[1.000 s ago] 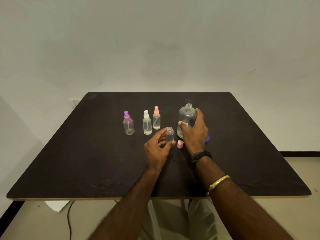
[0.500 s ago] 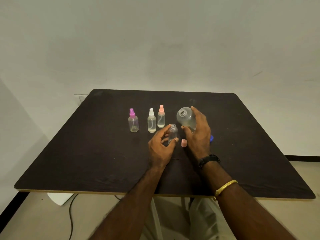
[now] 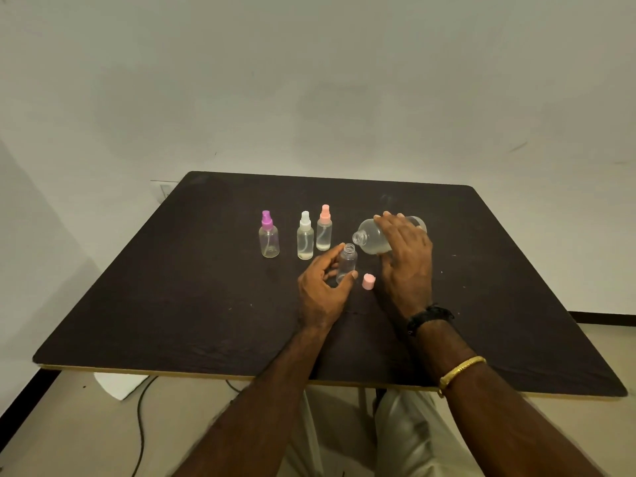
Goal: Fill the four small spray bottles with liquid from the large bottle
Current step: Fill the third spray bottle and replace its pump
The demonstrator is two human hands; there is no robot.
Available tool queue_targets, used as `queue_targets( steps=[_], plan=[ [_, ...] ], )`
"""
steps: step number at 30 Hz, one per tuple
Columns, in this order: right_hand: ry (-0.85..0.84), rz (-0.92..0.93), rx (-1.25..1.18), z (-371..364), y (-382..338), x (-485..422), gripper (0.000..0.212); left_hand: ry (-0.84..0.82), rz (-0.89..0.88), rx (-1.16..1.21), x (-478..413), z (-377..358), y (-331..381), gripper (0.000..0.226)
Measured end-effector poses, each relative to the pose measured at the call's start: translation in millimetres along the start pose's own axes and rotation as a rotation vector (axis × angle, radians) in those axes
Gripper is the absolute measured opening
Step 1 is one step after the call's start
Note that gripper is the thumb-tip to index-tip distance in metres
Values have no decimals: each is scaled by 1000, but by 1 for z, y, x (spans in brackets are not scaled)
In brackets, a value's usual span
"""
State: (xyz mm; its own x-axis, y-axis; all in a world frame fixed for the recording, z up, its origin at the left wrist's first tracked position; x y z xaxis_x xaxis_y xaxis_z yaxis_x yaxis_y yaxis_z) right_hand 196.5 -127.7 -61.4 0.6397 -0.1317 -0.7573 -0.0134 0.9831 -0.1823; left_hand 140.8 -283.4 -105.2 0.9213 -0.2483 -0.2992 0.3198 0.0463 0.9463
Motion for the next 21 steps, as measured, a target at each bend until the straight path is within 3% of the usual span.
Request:
queue_targets(
  steps=[21],
  plan=[
    [41, 124, 114, 10, 3, -7, 67, -12, -24, -64, 0, -1, -3, 57]
  ],
)
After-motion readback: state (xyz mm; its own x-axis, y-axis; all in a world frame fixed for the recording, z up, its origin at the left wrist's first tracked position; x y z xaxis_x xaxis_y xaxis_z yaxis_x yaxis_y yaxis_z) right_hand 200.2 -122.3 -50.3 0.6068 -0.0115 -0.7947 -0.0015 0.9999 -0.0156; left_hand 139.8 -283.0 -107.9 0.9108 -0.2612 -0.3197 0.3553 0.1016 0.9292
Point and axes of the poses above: each hand's wrist, its own x-axis away from the middle knuckle, its own z-axis out of the back of the hand, y = z × x, the point moved 3 cm from there along -x, towards the middle knuckle, and after that the axes turned 10 degrees about z, right-handed, at the moved point
